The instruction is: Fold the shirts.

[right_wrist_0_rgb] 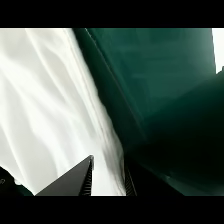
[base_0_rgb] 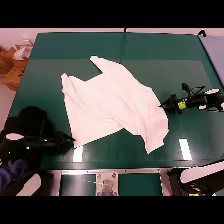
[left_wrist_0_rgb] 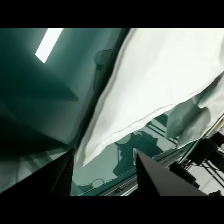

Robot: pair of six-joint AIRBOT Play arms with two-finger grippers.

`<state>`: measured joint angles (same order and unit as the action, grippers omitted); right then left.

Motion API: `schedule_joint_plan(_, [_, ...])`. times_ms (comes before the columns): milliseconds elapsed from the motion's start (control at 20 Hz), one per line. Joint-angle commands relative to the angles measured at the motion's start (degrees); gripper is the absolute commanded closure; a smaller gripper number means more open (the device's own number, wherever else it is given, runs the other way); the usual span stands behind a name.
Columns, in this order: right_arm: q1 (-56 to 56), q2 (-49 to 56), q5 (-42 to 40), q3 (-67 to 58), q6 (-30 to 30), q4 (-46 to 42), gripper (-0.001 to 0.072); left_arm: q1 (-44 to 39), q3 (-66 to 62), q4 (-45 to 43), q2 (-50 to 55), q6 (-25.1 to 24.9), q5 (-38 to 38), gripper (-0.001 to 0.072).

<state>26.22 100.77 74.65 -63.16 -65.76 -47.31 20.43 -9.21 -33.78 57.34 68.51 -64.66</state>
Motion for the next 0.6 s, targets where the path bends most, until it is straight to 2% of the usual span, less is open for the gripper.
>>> schedule_joint_plan(0, [0.0, 0.0, 0.2, -0.1, 0.0, -2.2, 0.0435, 0.0, 4.6, 7.7, 0.1, -5.7, 5.3, 0.0261])
schedule_joint_plan(150, [-0.1, 0.0, 0.2, 0.0, 0.0, -2.2, 0.0434, 0.0, 5.1, 8.9, 0.1, -7.0, 5.1, 0.0262])
schedule_joint_plan(250, [-0.3, 0.0, 0.4, 0.3, 0.0, -2.2, 0.0427, 0.0, 5.2, 9.1, 0.1, -7.7, 6.2, 0.0311])
schedule_joint_plan(300, [-0.6, 0.0, 0.5, 0.4, 0.0, -2.2, 0.0427, 0.0, 5.2, 9.7, 0.1, -8.2, 7.2, 0.0311])
schedule_joint_plan(400, [-1.4, 0.0, 0.5, 1.3, 0.0, -2.2, 0.0427, -1.1, 5.2, 13.7, 0.1, -11.1, 8.7, 0.0339])
schedule_joint_plan(450, [-1.7, 0.0, 0.6, 1.7, 0.0, -2.2, 0.0427, -4.0, 5.2, 15.3, 0.1, -11.8, 10.9, 0.0401])
schedule_joint_plan(550, [-2.0, 0.0, 1.0, 2.5, 0.0, -2.3, 0.0427, -12.2, 5.2, 18.0, 0.1, -11.5, 15.1, 0.04])
